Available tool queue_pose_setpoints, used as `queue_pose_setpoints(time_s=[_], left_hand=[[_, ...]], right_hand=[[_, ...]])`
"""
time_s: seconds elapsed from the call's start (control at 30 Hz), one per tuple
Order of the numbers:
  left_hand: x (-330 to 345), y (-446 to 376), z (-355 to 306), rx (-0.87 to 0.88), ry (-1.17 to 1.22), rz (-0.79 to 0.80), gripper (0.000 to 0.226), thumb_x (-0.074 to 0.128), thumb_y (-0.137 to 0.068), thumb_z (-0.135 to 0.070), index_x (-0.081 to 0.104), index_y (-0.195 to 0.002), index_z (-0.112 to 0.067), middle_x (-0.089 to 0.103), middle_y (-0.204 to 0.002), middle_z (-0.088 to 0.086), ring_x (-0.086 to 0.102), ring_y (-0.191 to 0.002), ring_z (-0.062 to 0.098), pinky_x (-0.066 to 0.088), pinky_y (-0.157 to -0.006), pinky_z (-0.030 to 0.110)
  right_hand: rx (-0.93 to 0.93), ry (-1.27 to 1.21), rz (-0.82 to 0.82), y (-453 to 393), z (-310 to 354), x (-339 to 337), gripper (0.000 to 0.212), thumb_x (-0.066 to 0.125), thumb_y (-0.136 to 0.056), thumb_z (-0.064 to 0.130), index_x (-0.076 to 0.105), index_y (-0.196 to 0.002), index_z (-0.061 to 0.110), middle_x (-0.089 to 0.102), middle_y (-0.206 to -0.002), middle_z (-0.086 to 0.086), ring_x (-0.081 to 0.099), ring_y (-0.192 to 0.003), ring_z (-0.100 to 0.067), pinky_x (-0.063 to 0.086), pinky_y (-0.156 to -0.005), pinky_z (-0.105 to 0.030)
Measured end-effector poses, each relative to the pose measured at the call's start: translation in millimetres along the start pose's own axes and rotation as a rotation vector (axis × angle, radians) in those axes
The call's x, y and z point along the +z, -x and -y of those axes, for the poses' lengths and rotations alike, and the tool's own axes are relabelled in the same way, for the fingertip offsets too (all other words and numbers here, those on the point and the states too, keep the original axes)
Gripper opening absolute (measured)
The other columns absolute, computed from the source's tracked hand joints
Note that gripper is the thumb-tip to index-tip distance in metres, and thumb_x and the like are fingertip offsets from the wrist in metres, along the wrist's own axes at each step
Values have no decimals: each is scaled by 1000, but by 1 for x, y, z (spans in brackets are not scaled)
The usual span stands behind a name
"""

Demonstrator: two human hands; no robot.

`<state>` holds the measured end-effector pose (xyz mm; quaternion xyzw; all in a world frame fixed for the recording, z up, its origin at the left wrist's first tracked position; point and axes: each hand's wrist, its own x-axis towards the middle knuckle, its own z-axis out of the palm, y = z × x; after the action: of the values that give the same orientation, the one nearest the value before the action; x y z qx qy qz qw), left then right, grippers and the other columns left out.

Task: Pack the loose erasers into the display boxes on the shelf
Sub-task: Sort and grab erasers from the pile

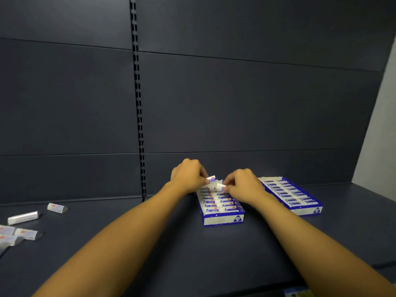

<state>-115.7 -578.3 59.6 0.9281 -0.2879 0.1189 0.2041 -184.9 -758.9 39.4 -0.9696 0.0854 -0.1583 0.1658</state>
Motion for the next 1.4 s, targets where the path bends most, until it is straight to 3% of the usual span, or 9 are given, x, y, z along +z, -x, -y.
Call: queue_pose_setpoints(time_s=[0.23,0.37,0.5,0.63,0.8,1.07,1.2,1.27,1.4], left_hand=[[21,30,2,-75,114,-42,14,74,-91,-29,80,-104,-28,74,-108,-11,64,-95,11,51,-72,30],[29,36,0,-53,168,-75,16,73,-92,-28,80,-107,-28,69,-98,-15,58,-92,7,42,-66,25],[42,40,2,-16,245,-34,17,75,-91,-19,80,-106,-23,62,-87,-18,63,-93,10,55,-80,34],[53,42,5,39,203,-4,21,71,-91,-9,80,-108,-18,72,-103,-6,65,-101,14,56,-86,35],[57,43,7,6,186,71,21,72,-90,-14,80,-106,-26,71,-107,-12,64,-100,9,57,-86,37],[49,47,-1,-11,296,94,14,80,-86,-27,82,-100,-23,69,-96,-14,63,-89,0,44,-65,8],[43,47,0,-22,305,176,16,80,-87,-25,82,-103,-22,69,-102,-14,63,-98,3,51,-75,13],[40,46,1,-31,295,218,17,78,-88,-24,81,-105,-21,71,-108,-11,63,-104,5,55,-84,21],[38,45,2,-22,222,263,18,74,-91,-21,80,-108,-18,71,-115,-6,62,-103,8,57,-89,27]], right_hand=[[-88,-202,-57,8,-25,21,16,77,-85,27,79,-101,27,70,-101,12,63,-90,-7,55,-78,-31],[-103,-276,-53,4,-39,17,12,83,-80,22,81,-92,22,71,-93,11,62,-81,-4,49,-66,-21],[-128,-417,-56,5,-53,16,11,86,-77,15,80,-86,17,70,-83,13,63,-74,0,42,-57,-11],[-231,-427,-17,6,-48,24,11,87,-76,10,80,-83,10,66,-75,14,58,-66,12,41,-54,-7],[-294,-378,30,2,-48,22,10,86,-77,13,80,-85,12,64,-77,17,57,-73,15,43,-57,-7],[-290,-328,97,1,-50,17,13,86,-78,17,80,-89,15,68,-83,13,57,-72,15,41,-53,-6],[-268,-263,170,3,-49,16,17,84,-80,27,80,-97,24,68,-97,14,56,-82,2,39,-58,-12],[-253,-255,190,3,-49,15,19,83,-81,28,80,-99,25,68,-100,13,54,-79,0,37,-58,-12],[-231,-259,239,4,-48,13,19,83,-81,28,79,-100,25,67,-99,15,59,-85,-1,42,-58,-14]])
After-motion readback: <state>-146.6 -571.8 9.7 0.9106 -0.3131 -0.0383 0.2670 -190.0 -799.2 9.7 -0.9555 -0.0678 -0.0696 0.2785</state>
